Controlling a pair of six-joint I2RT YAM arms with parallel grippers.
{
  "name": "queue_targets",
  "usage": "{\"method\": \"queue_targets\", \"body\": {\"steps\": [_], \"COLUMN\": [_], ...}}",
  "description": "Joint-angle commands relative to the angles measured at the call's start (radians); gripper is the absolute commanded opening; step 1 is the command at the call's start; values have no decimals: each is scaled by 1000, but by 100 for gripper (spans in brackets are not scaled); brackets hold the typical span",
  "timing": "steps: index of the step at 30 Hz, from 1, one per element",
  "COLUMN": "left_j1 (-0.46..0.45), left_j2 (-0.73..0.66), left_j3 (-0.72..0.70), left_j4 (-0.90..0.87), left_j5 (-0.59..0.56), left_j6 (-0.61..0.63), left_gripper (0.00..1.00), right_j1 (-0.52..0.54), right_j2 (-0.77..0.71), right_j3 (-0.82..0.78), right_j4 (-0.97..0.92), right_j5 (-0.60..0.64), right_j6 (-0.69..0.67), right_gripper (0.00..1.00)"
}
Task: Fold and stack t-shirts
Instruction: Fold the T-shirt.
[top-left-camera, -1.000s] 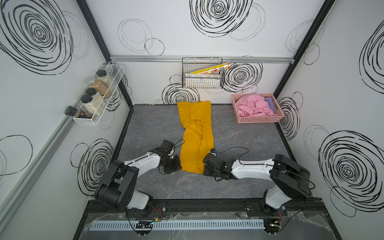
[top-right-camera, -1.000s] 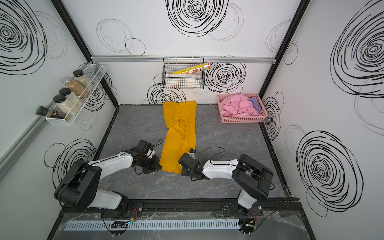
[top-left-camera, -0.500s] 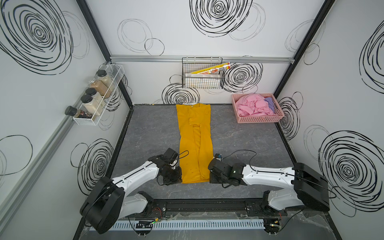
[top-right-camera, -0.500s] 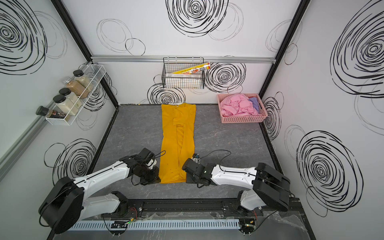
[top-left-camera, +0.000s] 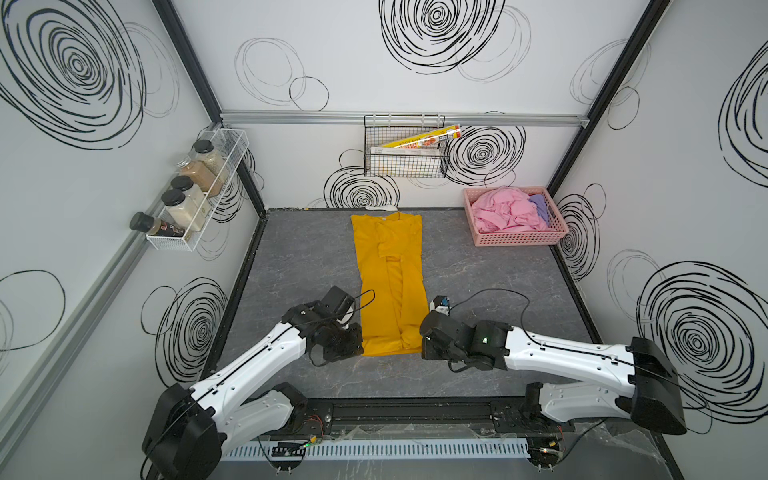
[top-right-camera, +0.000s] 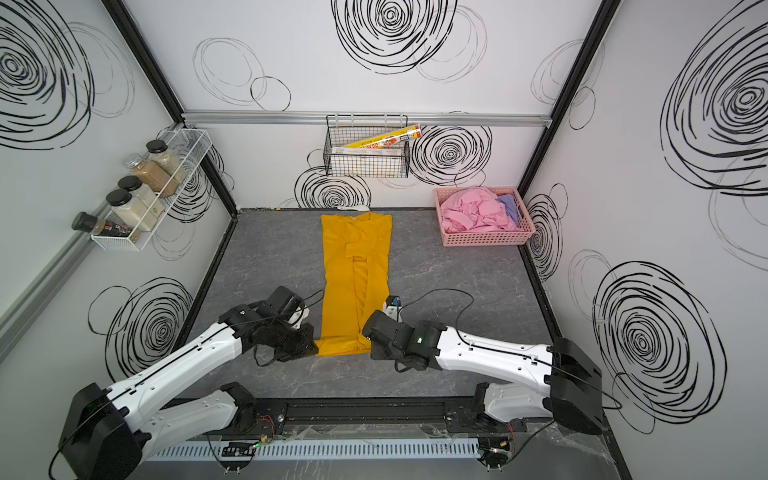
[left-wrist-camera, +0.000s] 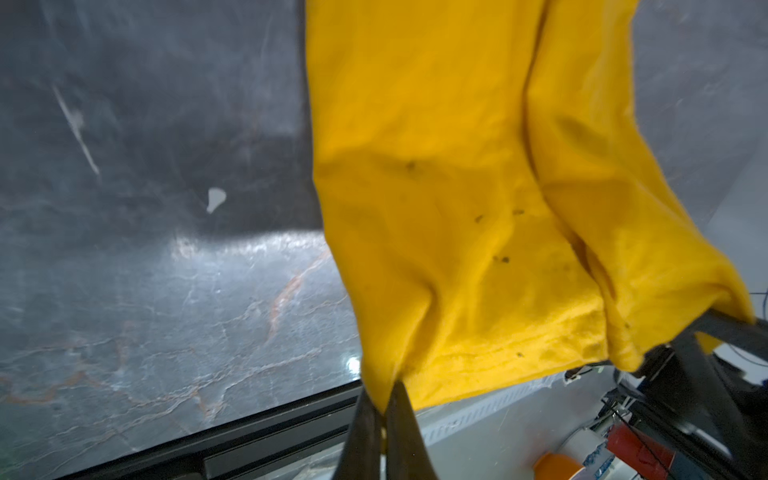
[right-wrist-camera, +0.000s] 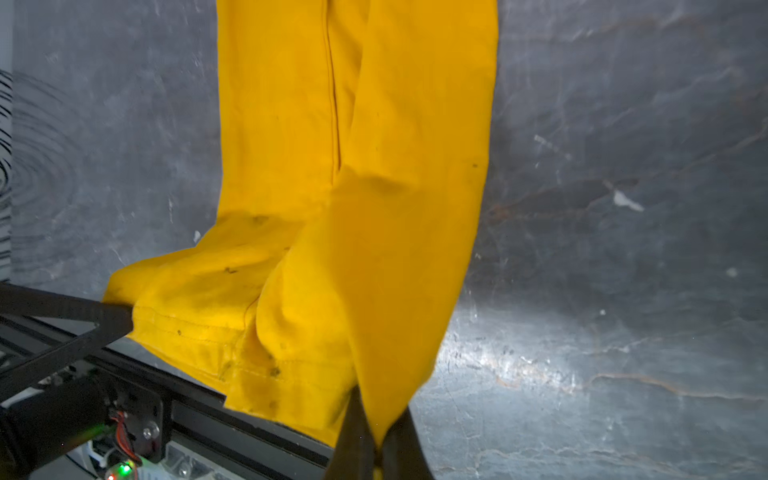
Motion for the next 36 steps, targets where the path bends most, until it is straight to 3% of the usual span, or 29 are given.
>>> {"method": "queue_targets", "body": {"steps": [1,9,15,23,34,35,36], "left_j1": [19,83,111,148,215,218,220], "left_j2": [92,312,419,535,766,789,808], "left_j3": [106,319,388,432,635,656,676], "left_j4": [3,21,36,69,64,61,55], "left_j5": [-80,-106,-118,-121,-113,-113,-115], "left_j6": [34,101,126,141,176,176,177], "left_gripper": [0,0,0,0,0,1,2], "right_j1": [-80,-265,-384,-460,-552,-560,-565], "right_j2": [21,142,247,385,544,565,581], "right_j3": [33,105,193,335,455,470,486], "right_j4": [-71,18,69,85,106,105,102], "right_j5": [66,16,-31,-91,-177,-186,-195], "right_j6": [-104,-313,-434,-514,-583,-585,-597], "right_gripper": [0,0,0,0,0,2,16]}}
